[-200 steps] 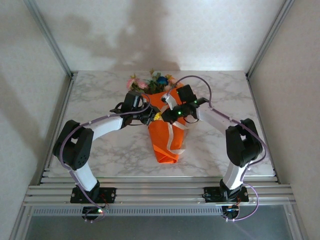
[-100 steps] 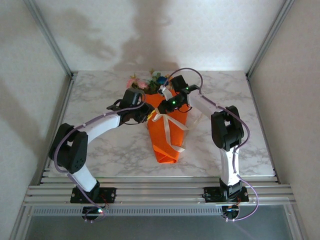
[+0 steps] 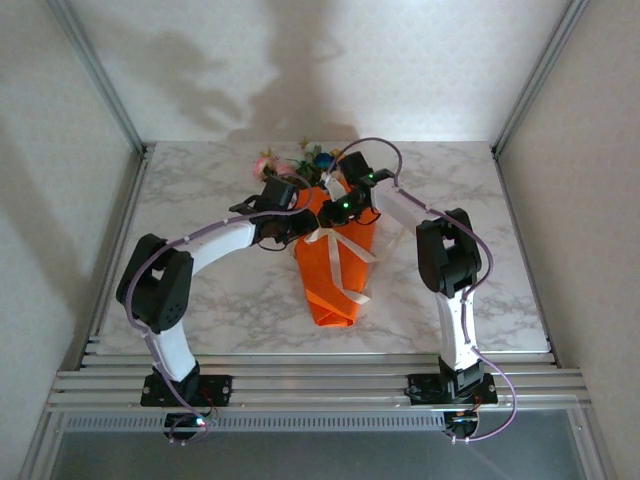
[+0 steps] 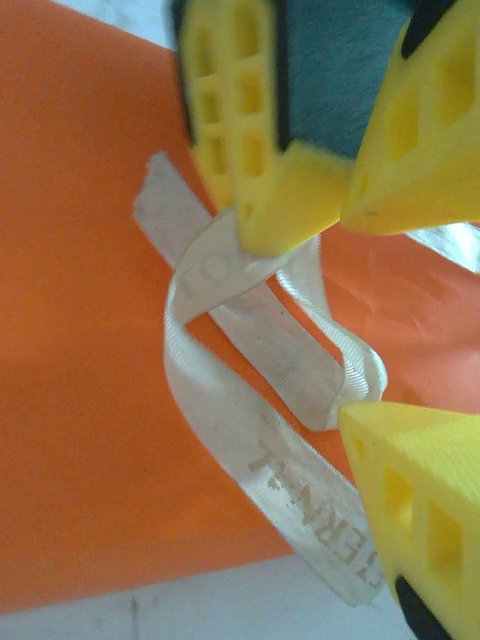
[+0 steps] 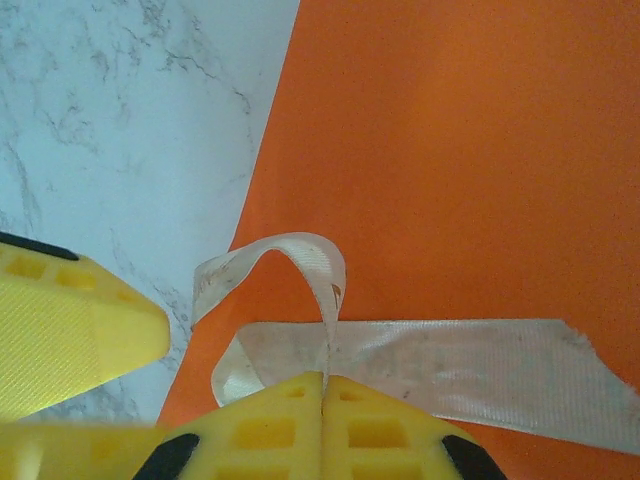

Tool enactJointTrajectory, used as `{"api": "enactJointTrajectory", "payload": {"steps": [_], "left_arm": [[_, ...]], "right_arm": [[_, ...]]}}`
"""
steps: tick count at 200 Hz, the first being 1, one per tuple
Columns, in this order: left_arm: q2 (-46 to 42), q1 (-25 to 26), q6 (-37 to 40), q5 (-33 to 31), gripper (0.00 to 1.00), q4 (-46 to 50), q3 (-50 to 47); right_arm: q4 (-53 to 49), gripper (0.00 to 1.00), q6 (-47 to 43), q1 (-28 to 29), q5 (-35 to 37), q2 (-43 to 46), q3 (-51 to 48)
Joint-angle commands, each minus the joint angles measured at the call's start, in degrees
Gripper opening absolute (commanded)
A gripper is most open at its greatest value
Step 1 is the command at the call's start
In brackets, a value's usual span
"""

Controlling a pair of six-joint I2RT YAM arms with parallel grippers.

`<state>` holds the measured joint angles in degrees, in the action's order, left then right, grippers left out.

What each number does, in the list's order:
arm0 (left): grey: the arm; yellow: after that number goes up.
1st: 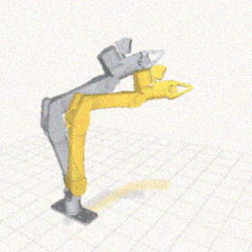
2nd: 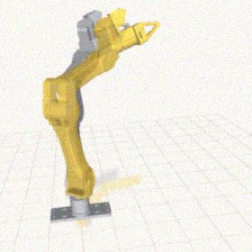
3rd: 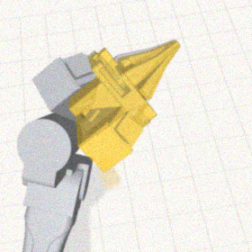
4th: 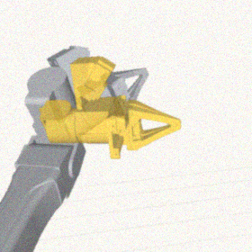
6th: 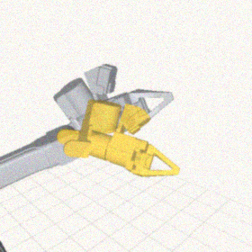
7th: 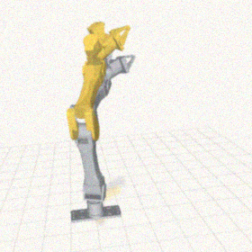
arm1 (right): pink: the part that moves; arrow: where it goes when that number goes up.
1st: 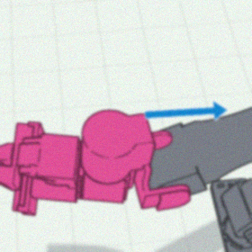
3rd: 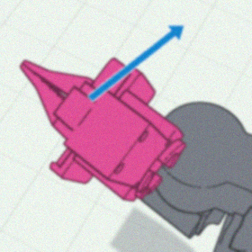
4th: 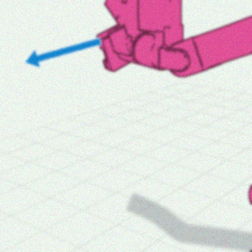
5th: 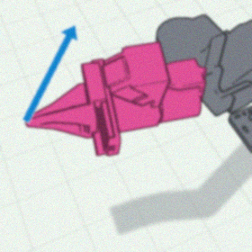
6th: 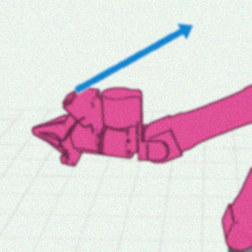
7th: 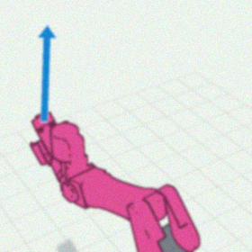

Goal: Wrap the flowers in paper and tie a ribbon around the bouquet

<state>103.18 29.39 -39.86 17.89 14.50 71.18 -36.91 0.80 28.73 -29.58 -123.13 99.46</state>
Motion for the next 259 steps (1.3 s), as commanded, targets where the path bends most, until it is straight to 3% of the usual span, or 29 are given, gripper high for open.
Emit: {"api": "enactJointTrajectory", "payload": {"steps": [1, 37, 100, 139, 153, 177, 195, 202, 235, 259], "left_arm": [[-0.37, 2.08, 16.70, -3.22, 0.51, 3.60, 1.71], [3.84, 5.39, 26.70, -9.58, 0.54, 8.21, 5.14], [7.47, 6.19, 30.85, -15.87, 0.54, 7.91, 7.18], [9.87, 7.56, 32.38, -15.33, 0.53, 7.26, 7.76], [10.81, 7.88, 32.13, -16.04, 0.44, 7.22, 8.29], [10.49, 7.92, 30.65, -16.75, 0.02, 7.70, 9.00], [8.60, 7.62, 28.88, -15.87, 0.00, 7.72, 8.04], [7.75, 7.54, 28.10, -14.89, 0.00, 7.53, 7.48], [4.04, 6.65, 24.56, -9.23, 0.00, 6.46, 4.04], [2.59, 6.32, 23.13, -7.08, 0.00, 6.51, 2.56]], "right_arm": [[-1.39, 0.00, 0.85, -0.43, 0.39, -1.50, 1.84], [-1.50, 0.00, 1.62, -0.51, 0.17, -1.93, 2.23], [-1.77, 0.00, 2.03, -0.85, -0.93, -2.03, 2.58], [-1.77, 0.00, 2.27, -1.04, -1.51, -1.91, 2.34], [-1.77, 0.00, 2.36, -0.99, -1.22, -1.86, 2.23], [-1.11, 0.00, 3.78, -0.98, 1.63, -0.86, 1.59], [0.59, 0.34, 9.92, -0.97, 8.61, 2.47, 0.36], [0.69, 0.42, 12.86, -0.96, 12.23, 4.26, 0.09], [0.80, 0.56, 28.85, -1.03, 25.71, 16.08, -6.19], [-8.59, 0.54, 49.44, -1.04, 29.73, 22.23, -10.21]]}}
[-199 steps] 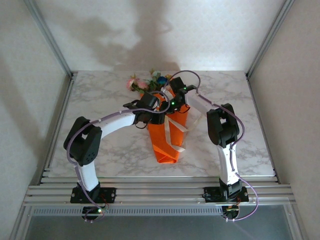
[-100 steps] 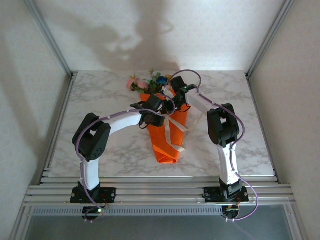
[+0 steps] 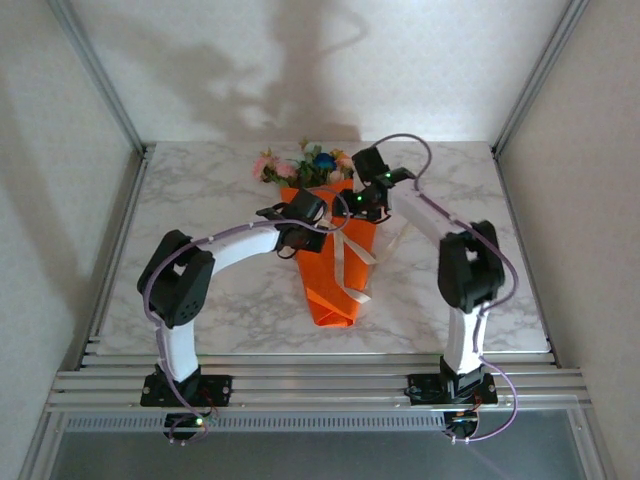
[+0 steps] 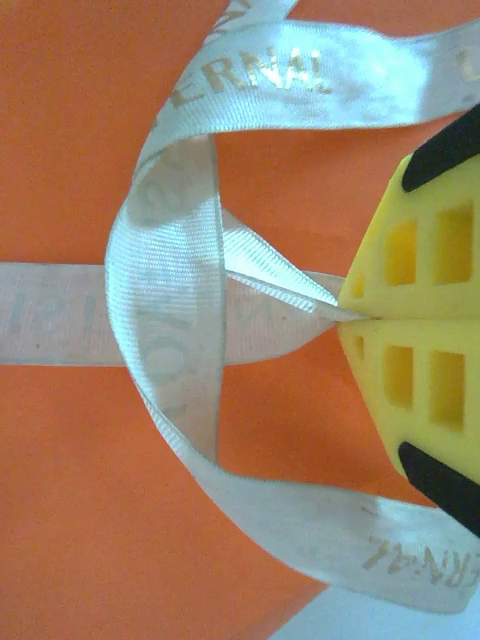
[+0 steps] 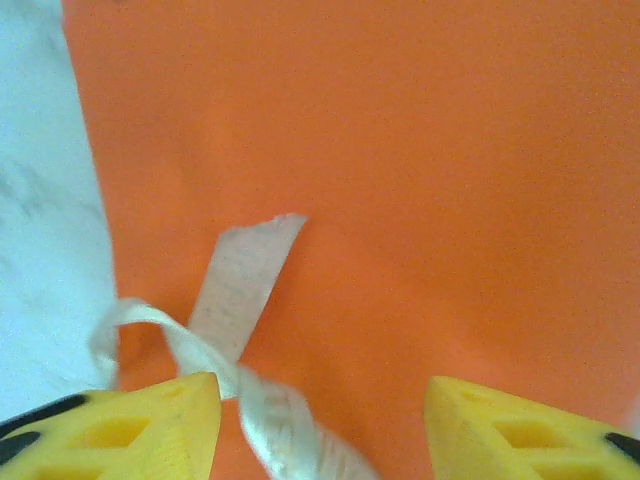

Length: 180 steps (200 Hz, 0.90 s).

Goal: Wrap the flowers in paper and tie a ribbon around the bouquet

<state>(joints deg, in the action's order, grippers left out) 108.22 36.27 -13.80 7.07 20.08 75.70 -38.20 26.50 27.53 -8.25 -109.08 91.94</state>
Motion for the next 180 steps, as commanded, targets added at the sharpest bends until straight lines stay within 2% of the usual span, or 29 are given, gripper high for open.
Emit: {"api": "enactJointTrajectory", "payload": {"steps": [1, 17, 39, 83, 121, 155, 180], "left_arm": [[-2.52, -0.58, -2.95, 3.83, 0.00, 0.94, -2.01], [-3.26, -0.72, -3.50, 4.72, 0.00, 0.68, -2.82], [-3.46, -0.83, -3.86, 5.23, 0.00, 0.67, -3.11], [-3.10, -0.85, -4.43, 5.41, 0.00, 1.11, -2.75], [-3.28, -0.91, -4.73, 5.63, 0.00, 0.78, -2.67], [-3.45, -0.94, -4.92, 5.85, 0.00, 0.77, -2.51], [-3.93, -1.02, -5.09, 5.85, 0.00, 0.85, -2.54]], "right_arm": [[-7.85, 0.54, 24.77, 0.16, 8.33, 8.27, -2.85], [-10.18, 0.50, 39.62, 0.61, 4.61, 11.76, -8.11], [-2.03, 0.52, 57.79, 1.17, 1.85, 17.13, -17.97], [7.75, 0.52, 80.79, 0.90, -5.45, 13.98, -23.19], [13.81, 0.53, 88.28, 0.95, -6.66, 9.90, -25.27], [14.44, 0.52, 89.02, 0.97, -6.79, 6.29, -23.40], [13.71, 0.48, 88.81, 0.96, -6.76, 4.08, -22.01]]}}
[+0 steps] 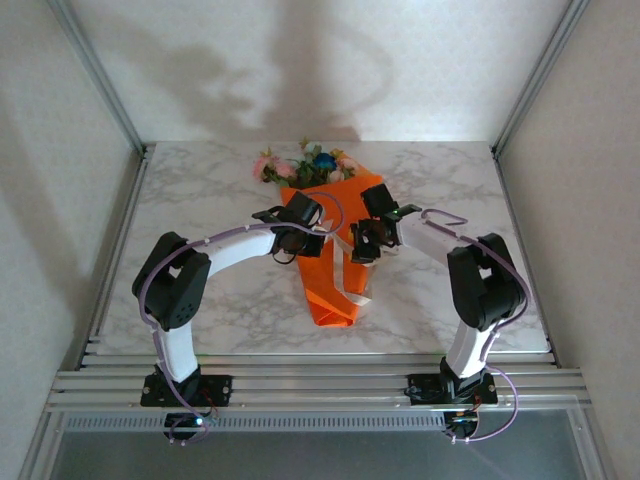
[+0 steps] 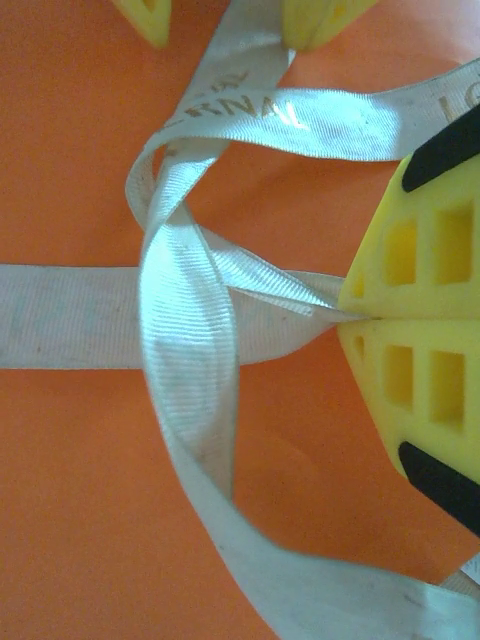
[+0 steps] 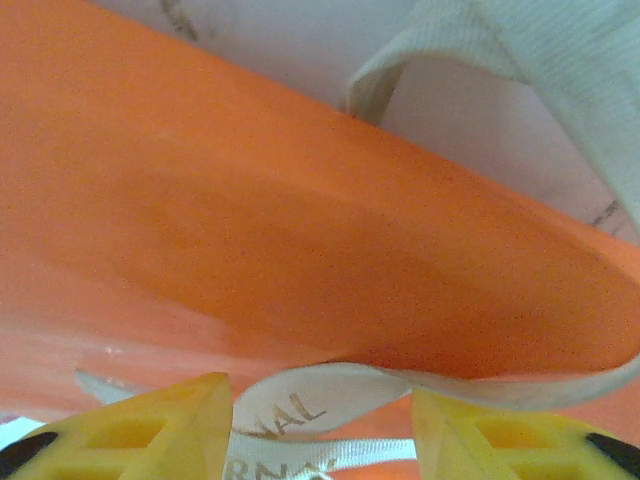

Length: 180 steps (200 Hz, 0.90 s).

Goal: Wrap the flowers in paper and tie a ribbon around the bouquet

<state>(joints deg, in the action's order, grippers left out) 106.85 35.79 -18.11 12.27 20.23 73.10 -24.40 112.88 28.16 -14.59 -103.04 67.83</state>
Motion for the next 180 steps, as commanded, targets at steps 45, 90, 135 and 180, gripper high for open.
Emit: {"api": "enactJointTrajectory", "payload": {"steps": [45, 90, 135, 180], "left_arm": [[-3.05, -1.14, -1.64, 1.65, 0.00, 0.34, 0.45], [-3.11, -3.53, -5.03, 6.53, 0.00, -2.43, 1.46], [-2.96, -5.72, -6.19, 11.15, 0.00, -2.26, 3.06], [-3.23, -5.65, -6.76, 12.03, 0.00, -3.41, 1.12]], "right_arm": [[-2.58, 0.15, -0.54, -0.21, 2.00, -3.21, 4.75], [-8.00, 0.00, -8.43, -1.93, 7.31, -1.51, 8.89], [-8.32, 0.41, -5.88, -0.91, 6.15, 3.81, 4.66], [-1.29, 0.59, 4.07, 1.72, 3.07, 8.18, -3.55]]}}
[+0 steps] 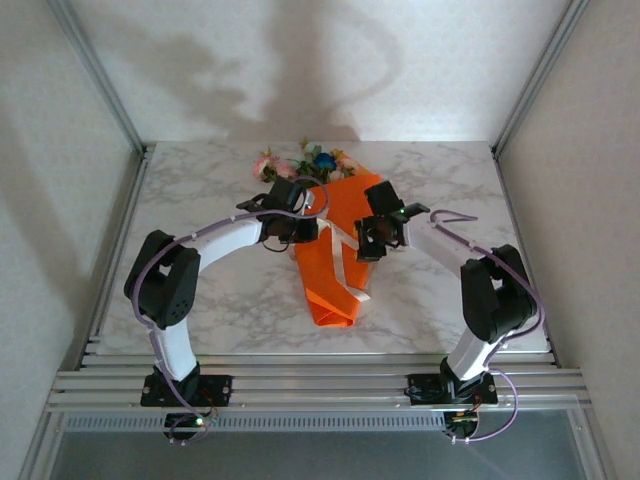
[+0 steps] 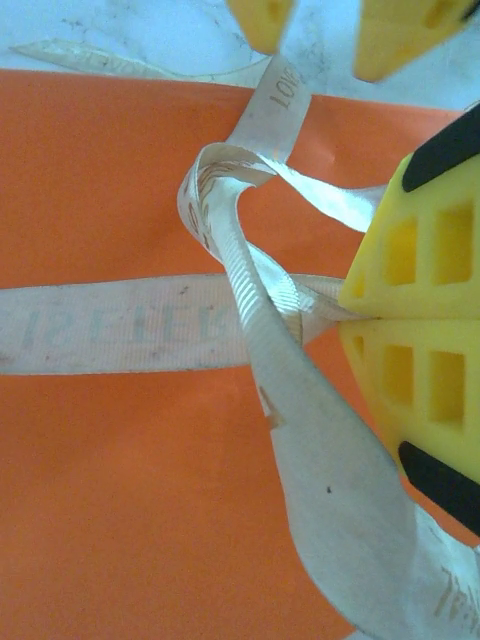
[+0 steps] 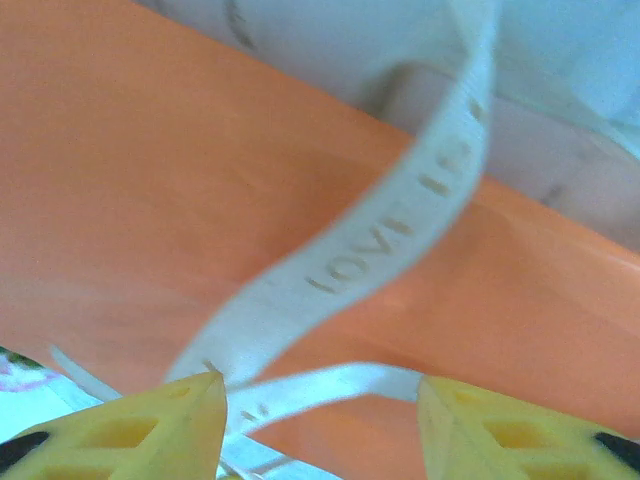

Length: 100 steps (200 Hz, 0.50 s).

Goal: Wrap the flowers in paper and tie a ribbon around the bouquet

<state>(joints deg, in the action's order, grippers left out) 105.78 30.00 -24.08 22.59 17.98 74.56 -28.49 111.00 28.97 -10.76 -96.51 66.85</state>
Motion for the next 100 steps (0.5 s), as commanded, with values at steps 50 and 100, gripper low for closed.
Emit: {"api": "enactJointTrajectory", "payload": {"steps": [50, 100], "left_arm": [[-2.83, 0.08, -0.91, 1.63, 0.00, -0.71, 0.06], [-3.89, 0.06, -1.14, 1.15, 0.00, -0.16, 0.54]], "right_arm": [[13.97, 0.64, 9.48, -1.24, -0.81, -7.61, -0.63], [11.15, 0.19, 6.92, -2.39, 0.25, -12.30, 4.90]]}}
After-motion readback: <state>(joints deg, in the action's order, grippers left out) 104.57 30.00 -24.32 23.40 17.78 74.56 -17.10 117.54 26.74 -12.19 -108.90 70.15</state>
